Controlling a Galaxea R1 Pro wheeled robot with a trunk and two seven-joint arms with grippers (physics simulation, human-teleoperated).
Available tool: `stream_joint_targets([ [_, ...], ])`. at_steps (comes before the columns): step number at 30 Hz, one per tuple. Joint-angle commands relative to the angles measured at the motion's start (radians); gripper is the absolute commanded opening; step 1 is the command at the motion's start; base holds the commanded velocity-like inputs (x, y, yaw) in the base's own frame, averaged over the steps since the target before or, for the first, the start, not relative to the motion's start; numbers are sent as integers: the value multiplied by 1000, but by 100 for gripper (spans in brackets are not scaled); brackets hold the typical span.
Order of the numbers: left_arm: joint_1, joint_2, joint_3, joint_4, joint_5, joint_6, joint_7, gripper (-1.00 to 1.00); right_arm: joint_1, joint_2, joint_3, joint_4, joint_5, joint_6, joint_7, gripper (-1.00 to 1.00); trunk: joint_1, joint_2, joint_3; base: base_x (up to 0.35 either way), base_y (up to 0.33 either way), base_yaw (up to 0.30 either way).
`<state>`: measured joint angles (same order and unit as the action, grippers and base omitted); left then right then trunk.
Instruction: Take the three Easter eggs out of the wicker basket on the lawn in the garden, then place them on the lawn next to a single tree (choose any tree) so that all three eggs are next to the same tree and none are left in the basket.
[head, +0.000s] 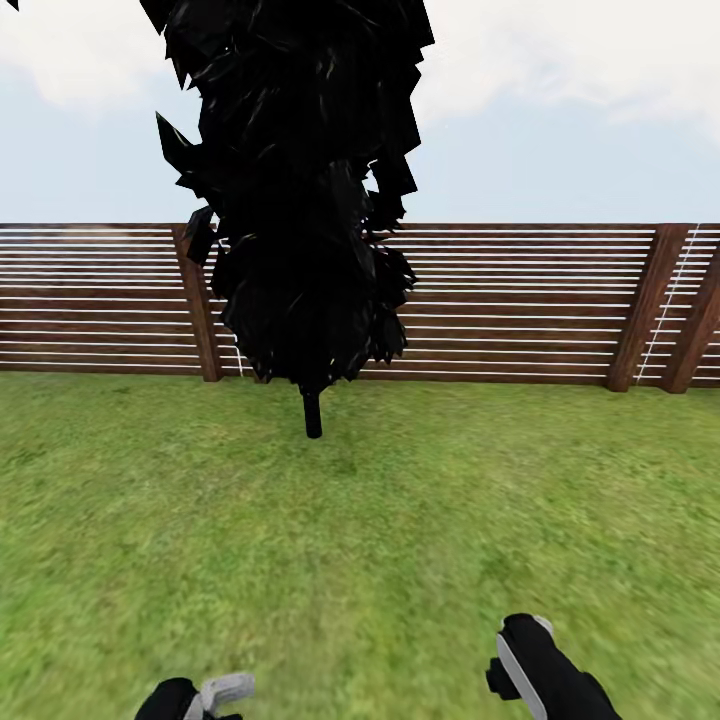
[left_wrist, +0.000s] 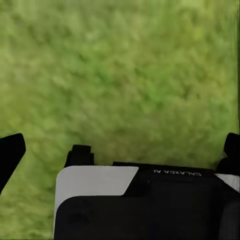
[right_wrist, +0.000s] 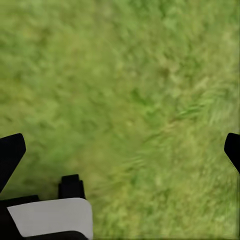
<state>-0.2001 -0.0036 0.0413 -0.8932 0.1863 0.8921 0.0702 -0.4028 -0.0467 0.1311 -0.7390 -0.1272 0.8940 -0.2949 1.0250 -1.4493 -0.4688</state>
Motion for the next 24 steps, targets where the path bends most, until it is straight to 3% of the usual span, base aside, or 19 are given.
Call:
stream_joint_targets([
  [1, -10, -1, 1, 11, 10, 4, 7, 100, -1, -3, 6, 0, -11, 3, -9, 100, 0, -1, -1, 0, 0, 0],
  [8, -65, 0, 1, 223, 14, -5, -6, 100, -1, -4, 8, 5, -11, 1, -9, 100, 0, -1, -1, 0, 0, 0],
  [16, -94, -5, -2, 247, 15, -35, -38, 100, -1, -2, 8, 26, -9, -89, -10, 100, 0, -1, -1, 0, 0, 0],
  [21, -94, 1, -1, 237, 12, -43, -29, 100, -1, -1, 9, 37, -4, -98, -11, 100, 0, -1, -1, 0, 0, 84],
  [24, -94, 6, 1, 175, 11, -42, -24, 100, -1, 1, 13, 57, -3, -99, -11, 100, 0, -1, -1, 0, 0, 224],
])
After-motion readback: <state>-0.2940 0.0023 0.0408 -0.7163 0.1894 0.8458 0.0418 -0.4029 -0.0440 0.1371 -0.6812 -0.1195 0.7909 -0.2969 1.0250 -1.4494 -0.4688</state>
